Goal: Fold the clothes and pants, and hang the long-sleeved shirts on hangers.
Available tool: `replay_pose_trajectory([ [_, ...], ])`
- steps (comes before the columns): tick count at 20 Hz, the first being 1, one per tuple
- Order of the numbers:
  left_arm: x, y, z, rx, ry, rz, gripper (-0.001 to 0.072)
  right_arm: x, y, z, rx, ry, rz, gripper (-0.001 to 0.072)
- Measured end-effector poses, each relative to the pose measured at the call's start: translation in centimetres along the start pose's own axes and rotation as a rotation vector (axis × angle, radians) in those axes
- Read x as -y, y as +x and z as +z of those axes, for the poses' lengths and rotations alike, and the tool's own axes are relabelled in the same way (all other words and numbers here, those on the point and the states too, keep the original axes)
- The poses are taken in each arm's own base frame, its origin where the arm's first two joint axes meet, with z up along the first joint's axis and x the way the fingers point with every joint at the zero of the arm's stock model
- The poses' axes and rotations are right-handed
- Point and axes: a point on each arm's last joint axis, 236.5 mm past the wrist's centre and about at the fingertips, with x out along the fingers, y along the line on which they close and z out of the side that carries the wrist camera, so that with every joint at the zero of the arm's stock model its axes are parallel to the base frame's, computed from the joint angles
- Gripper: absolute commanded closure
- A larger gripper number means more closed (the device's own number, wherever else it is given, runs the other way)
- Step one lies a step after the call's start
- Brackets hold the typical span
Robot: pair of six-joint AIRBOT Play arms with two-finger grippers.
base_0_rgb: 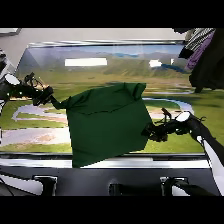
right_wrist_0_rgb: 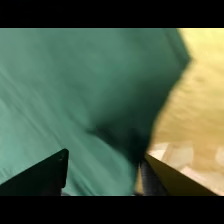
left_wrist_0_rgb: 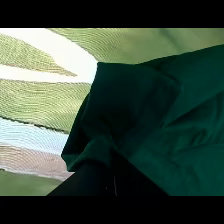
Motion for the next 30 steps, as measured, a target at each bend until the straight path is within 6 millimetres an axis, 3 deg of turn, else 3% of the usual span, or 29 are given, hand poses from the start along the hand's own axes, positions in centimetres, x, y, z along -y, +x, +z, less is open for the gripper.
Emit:
replay_pose_trajectory([
  [1, 0.0, 0.0, 0.0, 0.000, 0.000, 0.000, 0.0690, -0.2, 0.3, 0.3, 0.018, -0.005, -0.003, 0.0664],
  [4, 0.0, 0.0, 0.0, 0.000, 0.004, 0.000, 0.0691, -1.8, 0.0, 0.9, 0.052, -0.020, 0.021, 0.0687],
  [6, 0.0, 0.0, 0.0, -0.001, 0.013, 0.000, 0.0691, -3.6, -2.2, 3.1, 0.128, -0.038, 0.045, 0.0687],
  [9, 0.1, 0.0, -0.6, -0.024, 0.026, 0.001, 0.0690, -5.4, -8.8, 9.6, 0.329, -0.026, 0.068, 0.0687],
  [12, 1.4, 0.5, -2.3, -0.085, 0.055, -0.007, 0.0691, -5.3, -16.1, 17.1, 0.525, 0.004, 0.068, 0.0687],
  [14, 2.9, 1.4, -3.6, -0.119, 0.090, -0.010, 0.0691, -4.8, -18.7, 21.4, 0.596, 0.030, 0.069, 0.0686],
  [16, 4.5, 2.5, -4.8, -0.146, 0.129, -0.011, 0.0691, -4.7, -18.8, 24.5, 0.609, 0.053, 0.083, 0.0683],
  [17, 5.3, 2.9, -5.3, -0.152, 0.146, -0.012, 0.0691, -4.8, -18.1, 25.5, 0.600, 0.064, 0.094, 0.0623],
  [19, 6.4, 3.6, -6.0, -0.160, 0.167, -0.014, 0.0691, -5.2, -16.6, 26.8, 0.574, 0.078, 0.113, 0.0241],
  [20, 6.8, 3.9, -6.1, -0.161, 0.173, -0.013, 0.0691, -5.2, -16.2, 26.8, 0.554, 0.083, 0.118, 0.0175],
  [22, 7.2, 4.1, -6.4, -0.161, 0.173, -0.014, 0.0691, -4.6, -16.1, 26.1, 0.505, 0.075, 0.111, 0.0176],
  [24, 7.3, 4.2, -6.4, -0.161, 0.171, -0.013, 0.0690, -3.2, -17.1, 24.0, 0.435, 0.030, 0.083, 0.0177],
  [27, 7.3, 4.2, -6.3, -0.159, 0.167, -0.013, 0.0691, -0.1, -19.5, 19.5, 0.361, 0.004, 0.039, 0.0176],
  [30, 7.2, 4.1, -6.2, -0.155, 0.162, -0.013, 0.0691, 1.6, -18.6, 13.5, 0.286, 0.030, 0.036, 0.0173],
])
